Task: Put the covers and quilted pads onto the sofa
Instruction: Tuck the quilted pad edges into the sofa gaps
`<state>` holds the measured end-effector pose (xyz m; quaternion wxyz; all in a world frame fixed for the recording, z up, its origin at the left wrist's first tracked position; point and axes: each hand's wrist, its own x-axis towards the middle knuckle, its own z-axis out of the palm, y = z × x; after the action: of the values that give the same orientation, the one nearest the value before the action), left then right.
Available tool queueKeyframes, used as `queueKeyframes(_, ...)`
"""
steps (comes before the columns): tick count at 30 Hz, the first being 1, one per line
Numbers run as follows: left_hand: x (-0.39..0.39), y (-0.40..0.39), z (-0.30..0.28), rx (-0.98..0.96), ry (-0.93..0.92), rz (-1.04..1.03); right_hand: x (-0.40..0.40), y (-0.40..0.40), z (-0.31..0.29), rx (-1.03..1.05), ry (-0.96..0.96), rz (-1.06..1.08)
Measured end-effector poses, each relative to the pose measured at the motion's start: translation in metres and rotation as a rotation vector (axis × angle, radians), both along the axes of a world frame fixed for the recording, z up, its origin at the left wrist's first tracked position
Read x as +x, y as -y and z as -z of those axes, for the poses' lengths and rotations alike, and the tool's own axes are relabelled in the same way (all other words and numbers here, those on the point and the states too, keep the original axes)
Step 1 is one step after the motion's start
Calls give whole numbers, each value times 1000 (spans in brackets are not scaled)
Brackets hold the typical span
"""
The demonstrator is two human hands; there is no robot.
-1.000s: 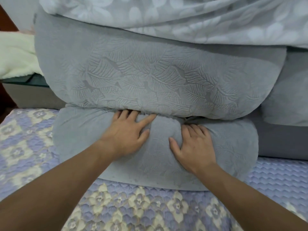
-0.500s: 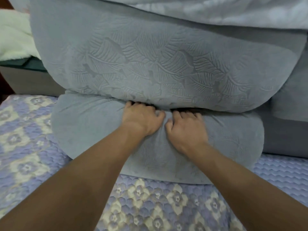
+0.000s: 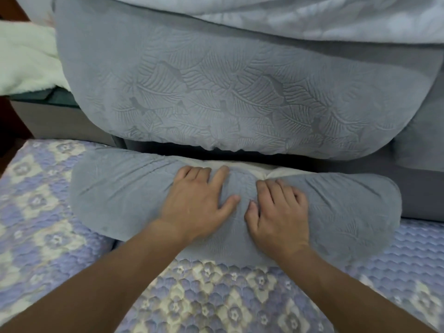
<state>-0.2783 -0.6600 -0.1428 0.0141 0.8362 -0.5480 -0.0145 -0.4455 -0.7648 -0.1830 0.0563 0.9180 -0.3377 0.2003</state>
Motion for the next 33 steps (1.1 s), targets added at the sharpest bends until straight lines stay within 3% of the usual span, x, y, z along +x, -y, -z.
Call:
queueKeyframes(3,13,26,-7,27,29,-60,17,16,-10,34,-12,32)
queueKeyframes(9,43,106,10,168,-57,-130,61,64,-9,158,-278,100)
queueKeyframes(15,11,32,20,-73,51,-144,75,79,10,129,-185,106)
queueKeyframes(17,24,7,27,-98,91,-168,74,81,15,89,-144,103)
queueKeyframes(21,72,6,19,-202,170,-422,69,82,22,-4,-37,92)
queueKeyframes(23,83,-2,27,-227,184,-388,68,81,22,-26,-17,86)
queueKeyframes(33,121,39,44,95,61,-398,88,88,30,-5,-51,146)
